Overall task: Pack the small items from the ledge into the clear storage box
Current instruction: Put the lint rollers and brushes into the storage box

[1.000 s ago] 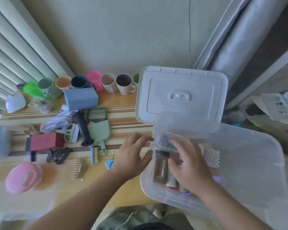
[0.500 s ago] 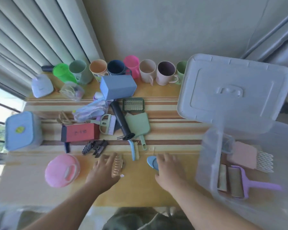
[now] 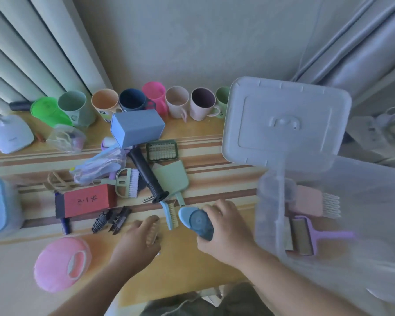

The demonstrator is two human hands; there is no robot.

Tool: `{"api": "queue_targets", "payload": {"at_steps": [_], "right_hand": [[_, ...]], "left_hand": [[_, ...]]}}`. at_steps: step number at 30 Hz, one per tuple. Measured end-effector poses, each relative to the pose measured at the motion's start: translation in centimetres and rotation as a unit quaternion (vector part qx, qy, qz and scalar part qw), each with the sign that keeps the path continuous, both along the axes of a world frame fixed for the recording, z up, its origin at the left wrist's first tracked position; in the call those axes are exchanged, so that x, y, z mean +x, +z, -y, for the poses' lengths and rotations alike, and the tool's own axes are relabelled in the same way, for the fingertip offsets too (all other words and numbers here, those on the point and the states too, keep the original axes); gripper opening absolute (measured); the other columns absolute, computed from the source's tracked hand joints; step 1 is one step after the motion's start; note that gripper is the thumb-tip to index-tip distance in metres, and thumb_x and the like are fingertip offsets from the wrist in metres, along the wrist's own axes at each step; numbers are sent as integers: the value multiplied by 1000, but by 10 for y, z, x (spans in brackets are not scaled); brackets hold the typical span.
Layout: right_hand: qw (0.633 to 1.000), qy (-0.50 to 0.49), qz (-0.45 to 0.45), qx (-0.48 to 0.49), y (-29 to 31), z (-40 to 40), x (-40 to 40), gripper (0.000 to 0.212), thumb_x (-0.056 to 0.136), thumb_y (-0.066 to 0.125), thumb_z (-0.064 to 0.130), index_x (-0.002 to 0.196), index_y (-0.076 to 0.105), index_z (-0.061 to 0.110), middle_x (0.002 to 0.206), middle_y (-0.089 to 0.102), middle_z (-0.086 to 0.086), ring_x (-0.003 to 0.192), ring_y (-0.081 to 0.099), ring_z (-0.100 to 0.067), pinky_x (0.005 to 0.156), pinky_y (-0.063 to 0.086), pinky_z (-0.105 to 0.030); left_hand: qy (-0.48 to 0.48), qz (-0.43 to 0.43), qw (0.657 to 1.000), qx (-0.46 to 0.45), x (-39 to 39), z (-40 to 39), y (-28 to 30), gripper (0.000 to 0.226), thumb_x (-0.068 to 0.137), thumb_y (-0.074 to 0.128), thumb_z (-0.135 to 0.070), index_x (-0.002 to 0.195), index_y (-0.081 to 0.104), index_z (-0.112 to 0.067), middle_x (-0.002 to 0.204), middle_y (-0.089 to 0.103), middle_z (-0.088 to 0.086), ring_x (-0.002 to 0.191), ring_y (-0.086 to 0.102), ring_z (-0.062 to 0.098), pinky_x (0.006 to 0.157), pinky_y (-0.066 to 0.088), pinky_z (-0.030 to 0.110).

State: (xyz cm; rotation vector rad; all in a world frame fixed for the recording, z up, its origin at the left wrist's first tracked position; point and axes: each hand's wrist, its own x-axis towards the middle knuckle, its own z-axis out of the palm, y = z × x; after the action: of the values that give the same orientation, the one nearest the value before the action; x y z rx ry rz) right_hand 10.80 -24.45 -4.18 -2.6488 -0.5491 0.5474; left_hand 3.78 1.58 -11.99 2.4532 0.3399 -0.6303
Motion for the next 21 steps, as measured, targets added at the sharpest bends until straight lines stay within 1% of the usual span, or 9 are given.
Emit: {"api": "queue_targets", "payload": {"at_steps": [2,4,6,8,11,13,15,18,21], "right_hand": [[993,-49,41,98,35,18,7,57,74,71,50,125,57,30,115,47,11,109,47,-11,88,47,-18],[982,-99,99,128,66,51,20,58,73,77,45,126,60,28,118,50,10,112,49,-10,91,44,-15],[971,-147,138,124,83,95,34,57,71,80,38,125,63,26,116,52,8,111,53,-13,92,48,-27],[965,-197,143,95,86,147,45,56,71,78,38,124,64,27,114,53,7,110,54,-16,93,50,-35],[954,-273,117,36,79,225,51,61,66,79,43,124,65,30,109,54,5,105,53,-16,90,49,-35],[950,-301,86,15,68,271,48,64,65,80,40,125,67,27,106,55,2,102,56,-19,85,46,-32],[948,-314,50,6,55,303,42,63,66,83,33,127,67,29,107,55,3,105,59,-22,87,47,-32],[956,-293,10,-6,30,347,33,68,66,84,35,131,65,30,110,51,6,108,59,-23,90,50,-34],[970,-237,-20,-56,10,380,28,60,64,69,46,122,65,31,109,50,5,105,57,-29,84,54,-40]], "left_hand": [[-71,64,994,-49,2,7,25,56,82,61,-58,136,49,-45,108,52,-19,91,58,1,72,42,17],[-111,112,985,-74,15,24,51,57,83,66,-62,135,52,-45,109,53,-26,91,56,-7,74,39,10],[-120,143,978,-90,40,51,80,62,80,73,-64,135,49,-48,110,53,-27,91,57,-7,74,42,12],[-136,166,970,-114,71,87,111,70,76,74,-66,138,43,-51,111,50,-29,90,57,-6,72,44,14],[-168,240,942,-164,107,156,150,68,83,69,-64,142,43,-45,121,53,-24,93,57,-4,77,47,16],[-214,280,921,-163,124,210,166,62,86,65,-54,143,44,-42,125,56,-13,99,59,4,81,52,27],[-278,274,910,-143,136,263,167,60,83,62,-44,141,45,-42,125,57,-7,101,62,18,80,54,33],[-346,180,917,-76,148,346,139,53,82,64,-28,131,47,-39,130,52,-2,105,62,29,80,55,38],[-385,92,917,40,154,394,86,41,90,59,-21,125,42,-35,125,51,5,100,64,39,75,55,43]]}}
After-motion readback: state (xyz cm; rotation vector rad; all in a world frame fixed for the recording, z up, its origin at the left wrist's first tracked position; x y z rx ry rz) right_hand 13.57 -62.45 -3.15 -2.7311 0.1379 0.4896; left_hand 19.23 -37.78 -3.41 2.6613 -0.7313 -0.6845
